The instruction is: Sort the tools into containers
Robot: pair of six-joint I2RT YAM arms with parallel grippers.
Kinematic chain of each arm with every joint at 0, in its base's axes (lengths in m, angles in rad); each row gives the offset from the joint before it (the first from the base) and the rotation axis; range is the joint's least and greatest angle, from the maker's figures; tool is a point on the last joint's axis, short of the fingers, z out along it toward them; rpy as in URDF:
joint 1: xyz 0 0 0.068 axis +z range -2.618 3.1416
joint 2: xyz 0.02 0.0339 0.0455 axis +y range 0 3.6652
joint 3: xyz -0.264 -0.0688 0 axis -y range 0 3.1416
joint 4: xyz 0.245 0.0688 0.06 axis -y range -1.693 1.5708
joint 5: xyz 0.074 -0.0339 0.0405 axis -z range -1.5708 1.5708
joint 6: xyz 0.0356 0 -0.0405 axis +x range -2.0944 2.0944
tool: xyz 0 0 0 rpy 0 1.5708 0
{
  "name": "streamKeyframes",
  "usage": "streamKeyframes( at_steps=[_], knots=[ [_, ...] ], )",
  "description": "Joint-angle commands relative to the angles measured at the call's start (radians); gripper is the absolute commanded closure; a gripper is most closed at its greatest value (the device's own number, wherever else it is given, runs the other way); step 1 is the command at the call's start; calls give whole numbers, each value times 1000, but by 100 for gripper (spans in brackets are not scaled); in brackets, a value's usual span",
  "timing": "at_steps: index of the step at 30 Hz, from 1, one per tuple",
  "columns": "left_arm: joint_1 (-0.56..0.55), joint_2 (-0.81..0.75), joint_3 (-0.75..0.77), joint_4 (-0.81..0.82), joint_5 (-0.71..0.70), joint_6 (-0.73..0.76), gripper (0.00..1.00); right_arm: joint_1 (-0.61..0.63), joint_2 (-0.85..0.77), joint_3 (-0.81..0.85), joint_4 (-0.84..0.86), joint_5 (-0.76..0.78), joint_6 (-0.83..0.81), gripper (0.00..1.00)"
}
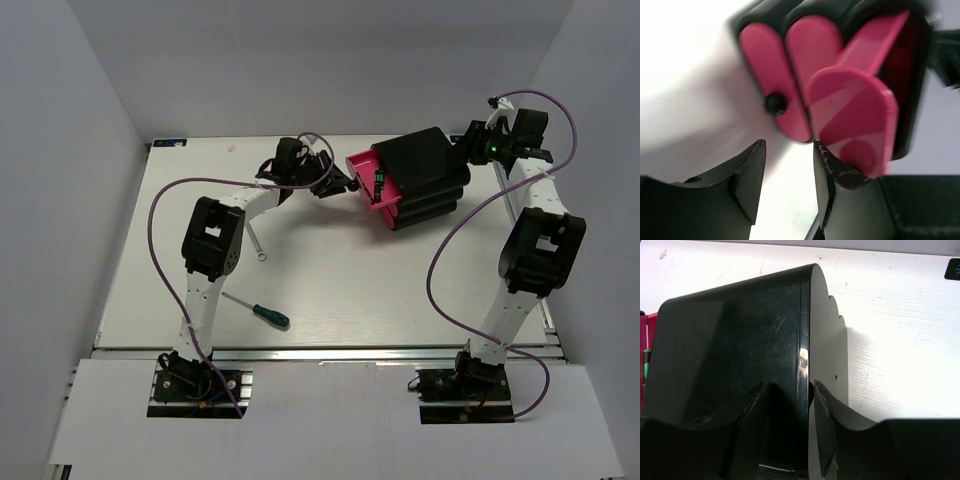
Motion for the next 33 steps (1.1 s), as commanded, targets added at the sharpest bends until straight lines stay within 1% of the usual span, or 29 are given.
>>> streamKeyframes(
  at_steps=[1, 8, 14, 26, 30, 33],
  knots=[
    [-10, 1, 99, 50, 21, -31, 48, 16, -3, -33, -38, -51, -4, 56],
    [-21, 84, 257, -18, -13, -60, 49, 16, -3, -38, -44, -33, -1, 58],
    [-37, 159, 369, -10, -2, -98, 49, 16, 0, -35, -44, -27, -1, 58],
    [-63, 236, 455, 28, -7, -163, 49, 16, 3, -38, -51, -19, -1, 58],
    [-70, 237, 455, 48, -11, -176, 49, 16, 5, -38, -52, -16, -1, 58],
    [-72, 231, 435, 76, -7, -192, 51, 16, 6, -38, -54, -18, -1, 58]
  ],
)
